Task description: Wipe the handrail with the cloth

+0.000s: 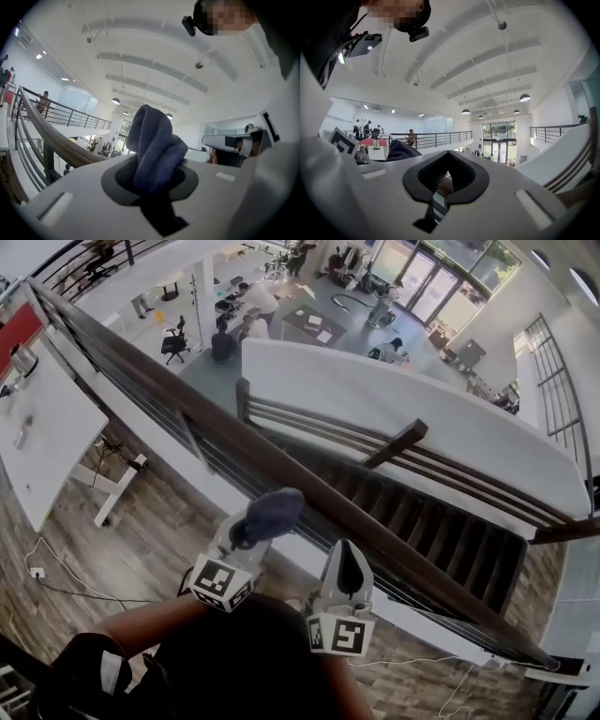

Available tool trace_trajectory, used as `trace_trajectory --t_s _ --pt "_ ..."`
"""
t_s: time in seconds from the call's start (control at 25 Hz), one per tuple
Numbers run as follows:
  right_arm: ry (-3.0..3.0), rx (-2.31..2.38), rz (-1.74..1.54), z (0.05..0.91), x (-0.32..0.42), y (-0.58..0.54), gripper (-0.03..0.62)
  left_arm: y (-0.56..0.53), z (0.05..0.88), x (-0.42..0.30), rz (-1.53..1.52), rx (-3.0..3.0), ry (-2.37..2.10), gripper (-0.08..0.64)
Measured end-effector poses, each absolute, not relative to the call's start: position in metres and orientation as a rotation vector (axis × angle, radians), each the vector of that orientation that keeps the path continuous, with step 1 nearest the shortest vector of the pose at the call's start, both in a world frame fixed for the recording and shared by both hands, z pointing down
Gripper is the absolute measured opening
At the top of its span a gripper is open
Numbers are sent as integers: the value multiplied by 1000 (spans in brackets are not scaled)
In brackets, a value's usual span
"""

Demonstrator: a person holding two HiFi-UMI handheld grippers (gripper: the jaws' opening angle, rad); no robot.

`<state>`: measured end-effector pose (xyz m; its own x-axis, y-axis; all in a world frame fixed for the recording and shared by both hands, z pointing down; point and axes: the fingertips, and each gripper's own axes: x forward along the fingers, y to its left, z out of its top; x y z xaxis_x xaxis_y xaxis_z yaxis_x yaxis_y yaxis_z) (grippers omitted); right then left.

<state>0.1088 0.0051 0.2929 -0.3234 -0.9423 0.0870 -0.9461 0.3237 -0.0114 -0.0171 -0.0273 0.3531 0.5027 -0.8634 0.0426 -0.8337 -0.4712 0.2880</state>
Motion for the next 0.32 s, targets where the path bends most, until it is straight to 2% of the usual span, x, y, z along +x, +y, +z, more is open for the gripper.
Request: trace_trajectory --t_s 0.32 --pt "-2510 1783 99 296 114 -9 0 -37 343 -25 -141 2517 -1499 78"
